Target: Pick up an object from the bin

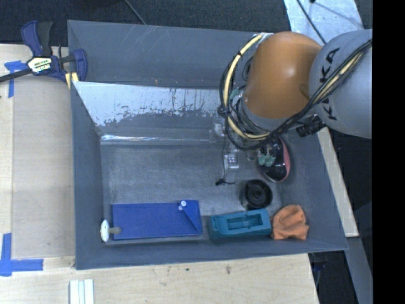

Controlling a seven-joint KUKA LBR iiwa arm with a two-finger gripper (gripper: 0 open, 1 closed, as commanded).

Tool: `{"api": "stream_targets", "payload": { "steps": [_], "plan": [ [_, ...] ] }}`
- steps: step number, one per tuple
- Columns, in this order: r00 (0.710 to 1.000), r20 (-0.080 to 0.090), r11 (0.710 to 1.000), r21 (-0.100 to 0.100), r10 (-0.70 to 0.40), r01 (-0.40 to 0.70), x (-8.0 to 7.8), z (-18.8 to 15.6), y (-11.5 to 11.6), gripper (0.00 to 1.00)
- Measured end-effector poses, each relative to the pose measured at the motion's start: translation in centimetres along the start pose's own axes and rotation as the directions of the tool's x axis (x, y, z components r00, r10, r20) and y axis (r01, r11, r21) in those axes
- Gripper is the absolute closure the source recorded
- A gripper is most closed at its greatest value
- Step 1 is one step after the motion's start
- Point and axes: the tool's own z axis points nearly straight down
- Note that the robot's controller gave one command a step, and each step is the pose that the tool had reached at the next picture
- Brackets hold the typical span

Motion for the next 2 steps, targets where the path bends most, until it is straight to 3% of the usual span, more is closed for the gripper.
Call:
{"api": "stream_targets", "payload": {
  "steps": [1, 2],
  "plan": [
    [1.0, 0.008, 1.0, 0.0, 0.001, -0.001, -0.2, -0.5, 0.0, 0.0],
    [0.999, 0.013, 0.999, -0.002, 0.048, -0.048, -0.5, 2.9, -4.1, 0.0]
  ]
}}
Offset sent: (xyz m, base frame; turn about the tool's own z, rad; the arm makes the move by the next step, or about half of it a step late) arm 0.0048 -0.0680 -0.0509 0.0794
